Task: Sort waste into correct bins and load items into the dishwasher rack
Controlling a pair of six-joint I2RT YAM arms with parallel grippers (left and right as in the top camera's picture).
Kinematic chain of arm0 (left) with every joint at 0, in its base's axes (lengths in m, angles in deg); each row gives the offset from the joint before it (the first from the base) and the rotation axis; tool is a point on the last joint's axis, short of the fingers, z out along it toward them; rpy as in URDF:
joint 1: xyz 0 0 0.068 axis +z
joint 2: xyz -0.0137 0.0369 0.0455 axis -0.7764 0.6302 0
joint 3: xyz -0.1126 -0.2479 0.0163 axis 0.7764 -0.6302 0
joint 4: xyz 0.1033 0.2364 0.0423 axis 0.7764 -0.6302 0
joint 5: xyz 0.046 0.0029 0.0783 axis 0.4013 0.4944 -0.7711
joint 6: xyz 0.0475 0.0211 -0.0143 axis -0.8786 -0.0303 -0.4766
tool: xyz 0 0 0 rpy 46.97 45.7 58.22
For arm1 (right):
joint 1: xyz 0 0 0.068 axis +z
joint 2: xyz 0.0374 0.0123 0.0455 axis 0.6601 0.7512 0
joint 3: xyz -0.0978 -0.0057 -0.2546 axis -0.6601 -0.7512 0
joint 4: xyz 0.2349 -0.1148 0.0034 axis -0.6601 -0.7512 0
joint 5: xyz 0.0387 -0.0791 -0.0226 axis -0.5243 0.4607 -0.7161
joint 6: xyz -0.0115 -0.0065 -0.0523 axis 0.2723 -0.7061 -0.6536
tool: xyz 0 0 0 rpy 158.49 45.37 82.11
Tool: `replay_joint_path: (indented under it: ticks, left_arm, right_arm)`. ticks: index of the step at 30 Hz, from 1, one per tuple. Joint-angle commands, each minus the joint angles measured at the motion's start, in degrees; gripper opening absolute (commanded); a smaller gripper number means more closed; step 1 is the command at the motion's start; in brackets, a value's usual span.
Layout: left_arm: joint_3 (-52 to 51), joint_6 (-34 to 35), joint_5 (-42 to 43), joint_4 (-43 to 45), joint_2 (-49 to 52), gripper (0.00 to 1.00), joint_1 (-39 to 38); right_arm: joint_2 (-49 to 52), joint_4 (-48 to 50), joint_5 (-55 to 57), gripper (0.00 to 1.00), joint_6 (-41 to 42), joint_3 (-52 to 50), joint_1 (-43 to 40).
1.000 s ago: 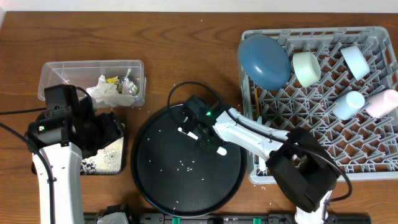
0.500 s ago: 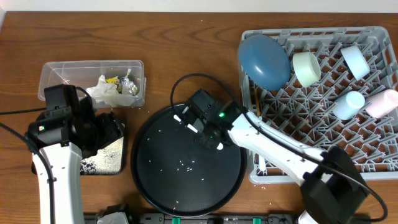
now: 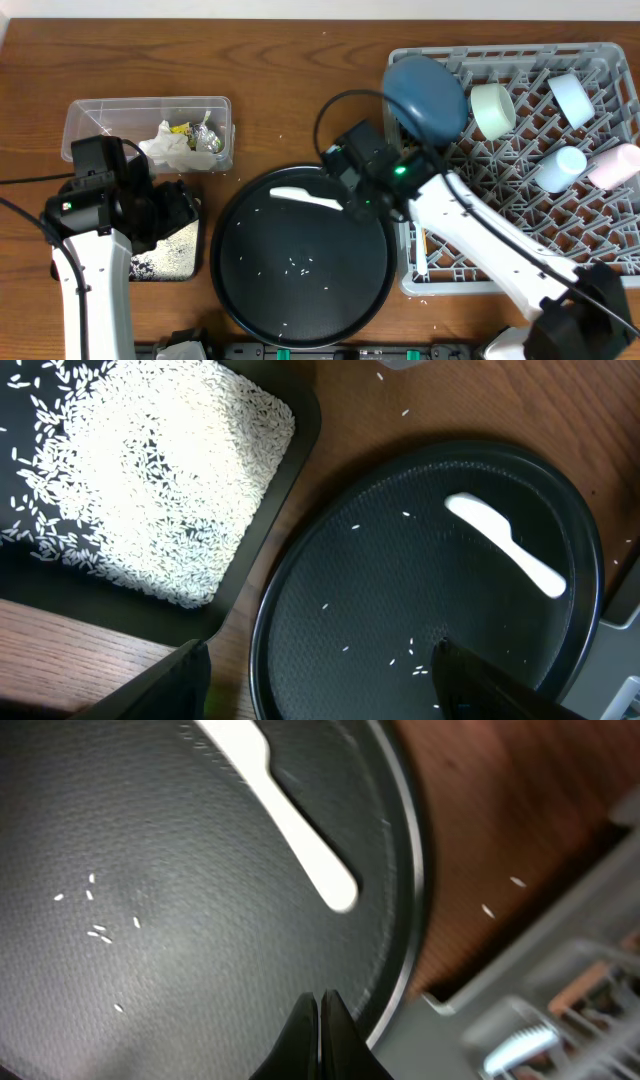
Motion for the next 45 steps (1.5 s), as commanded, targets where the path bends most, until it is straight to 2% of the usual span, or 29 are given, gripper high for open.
replay_joint_path:
  ticks: [1,18,23,26,29,35,38,45]
  left_arm:
    - [-0.24,0.33,-0.74,-0.15,0.35,0.72,0.24]
    - [-0.24,0.33,-0.72,-0.15,0.35,0.72,0.24]
    - [-0.24,0.33,-0.72,-0.15,0.35,0.72,0.24]
    - [-0.24,0.33,-0.72,-0.11,0.35,0.72,0.24]
    - [-0.24,0.33,-0.72,-0.13,0.35,0.72,0.24]
    - [-0.24,0.33,-0.72,-0.13,0.35,0.72,0.24]
    - [-0.24,0.33,-0.72,-0.15,0.35,0.72,0.24]
    - [-0.24,0.33,-0.72,-0.15,0.35,0.72,0.24]
  right_arm:
    - [-1.9,-0.85,-0.33,0.01,1.55,-0.09,-2.82]
    - [-1.75,-1.27,-0.33,0.02,0.96,-0.15,-2.14]
    - [-1.6,-0.76,-0.57,0.07,-1.66,-0.15,-1.31]
    - [-1.09,1.6,-1.75,0.19,-4.87,-0.2,0.13]
    - [0.02,4.83,-3.28,0.36,-8.28,-0.2,1.95]
    - [5.01,10.43,-5.01,0.58,-15.08,-0.22,5.33]
    - [8.39,11.8,-4.96,0.64,-18.43,-0.22,5.86]
    - [16.17,12.26,-1.64,0.68,-27.47,-0.22,5.7]
